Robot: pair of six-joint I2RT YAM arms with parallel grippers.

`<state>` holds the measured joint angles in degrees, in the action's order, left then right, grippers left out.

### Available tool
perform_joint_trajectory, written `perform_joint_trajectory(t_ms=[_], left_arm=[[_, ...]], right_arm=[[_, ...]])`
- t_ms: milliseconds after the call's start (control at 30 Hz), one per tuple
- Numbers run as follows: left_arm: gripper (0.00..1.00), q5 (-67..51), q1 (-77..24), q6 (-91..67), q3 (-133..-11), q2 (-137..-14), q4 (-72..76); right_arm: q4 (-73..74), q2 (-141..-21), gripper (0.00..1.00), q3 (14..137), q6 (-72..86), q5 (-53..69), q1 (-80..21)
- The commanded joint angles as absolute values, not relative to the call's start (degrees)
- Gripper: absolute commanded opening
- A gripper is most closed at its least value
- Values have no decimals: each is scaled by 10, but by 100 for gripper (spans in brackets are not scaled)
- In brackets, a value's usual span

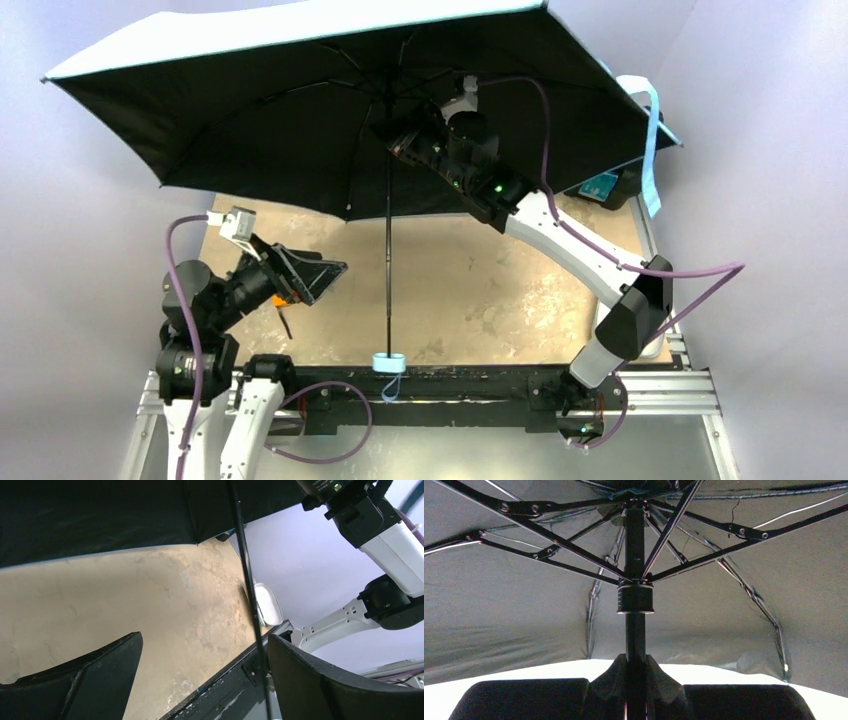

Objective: Put away the umbrella

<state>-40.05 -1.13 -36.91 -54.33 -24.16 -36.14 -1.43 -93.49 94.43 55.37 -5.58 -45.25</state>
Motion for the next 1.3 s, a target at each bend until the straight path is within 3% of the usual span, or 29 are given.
perform_joint_trajectory(t_ms=[0, 133, 300, 433, 600, 833, 867, 933, 1000, 1100, 1267], left_arm=[[96, -441, -14, -396, -470, -228, -273], [96, -424, -54, -408, -407, -234, -224], [95, -308, -196, -396, -385, -288, -189], [90, -243, -271, -386, -389, -342, -187], [82, -225, -292, -393, -369, -357, -174], [52, -220, -322, -420, -346, -387, -135], [48, -214, -328, -425, -346, -392, -130], [34, -199, -344, -429, -353, -403, -129], [2, -186, -351, -432, -370, -413, -148], [0, -187, -353, -446, -398, -411, -156], [0, -194, -353, -471, -445, -391, -159]], right_arm=[[-113, -927, 0, 901, 530, -82, -455], [-119, -930, 0, 870, 538, -81, -455], [-99, -932, 0, 829, 566, -91, -455], [-91, -924, 0, 809, 578, -89, -455], [-69, -903, 2, 798, 582, -81, -455], [-69, -883, 11, 788, 576, -91, -455], [-68, -884, 15, 789, 574, -90, -455], [-64, -885, 34, 795, 572, -86, -456], [-47, -882, 63, 803, 565, -85, -455], [-6, -861, 84, 817, 533, -87, -454], [46, -793, 99, 806, 476, -94, -442]])
